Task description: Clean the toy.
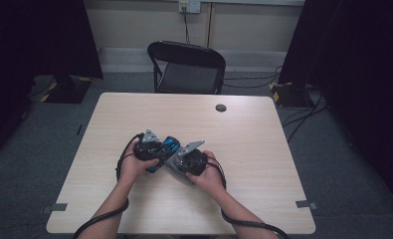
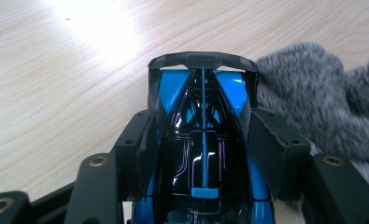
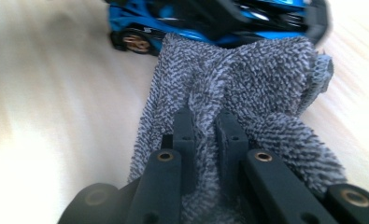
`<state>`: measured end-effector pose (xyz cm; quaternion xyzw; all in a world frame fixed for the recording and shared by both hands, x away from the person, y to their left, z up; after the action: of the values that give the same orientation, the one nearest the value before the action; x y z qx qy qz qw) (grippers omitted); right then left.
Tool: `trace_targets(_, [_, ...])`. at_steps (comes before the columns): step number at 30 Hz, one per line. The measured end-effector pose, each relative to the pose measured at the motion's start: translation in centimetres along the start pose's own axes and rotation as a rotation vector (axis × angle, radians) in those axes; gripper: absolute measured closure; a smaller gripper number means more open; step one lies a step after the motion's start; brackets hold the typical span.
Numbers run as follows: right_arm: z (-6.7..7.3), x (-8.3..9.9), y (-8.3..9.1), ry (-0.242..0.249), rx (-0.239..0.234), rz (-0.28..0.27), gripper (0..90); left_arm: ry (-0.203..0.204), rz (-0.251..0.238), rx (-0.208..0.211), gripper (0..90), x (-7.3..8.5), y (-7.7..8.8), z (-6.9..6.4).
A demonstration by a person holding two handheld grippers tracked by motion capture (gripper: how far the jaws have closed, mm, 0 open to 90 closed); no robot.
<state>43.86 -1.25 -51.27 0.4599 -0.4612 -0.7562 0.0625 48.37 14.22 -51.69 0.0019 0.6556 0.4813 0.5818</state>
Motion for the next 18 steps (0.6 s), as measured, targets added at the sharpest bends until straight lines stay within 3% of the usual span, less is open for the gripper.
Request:
trace_targets(6, [1.5,-0.2,-0.4,0.017,-0.037,0.017,81.1,0.011,-0.008,-0.001,43.1,0.0,0.0,-0.1])
trace_targets(18, [2.8,-0.1,-0.8,0.031,-0.094,0.024,81.0,0.005,0.0,-0.002,43.1,-0.1,0.0,-0.1])
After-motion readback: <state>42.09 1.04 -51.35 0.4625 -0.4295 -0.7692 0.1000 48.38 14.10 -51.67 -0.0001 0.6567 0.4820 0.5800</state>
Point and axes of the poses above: each handheld gripper's, and its own axes: y roughly backward along the jaws, x roughly out of its underside, z roughly to its left, the point moved 5 cm from there along -y, roughly forward along the jaws, and after that the axes turned 12 degrees about -y, right-handed, at the moved point
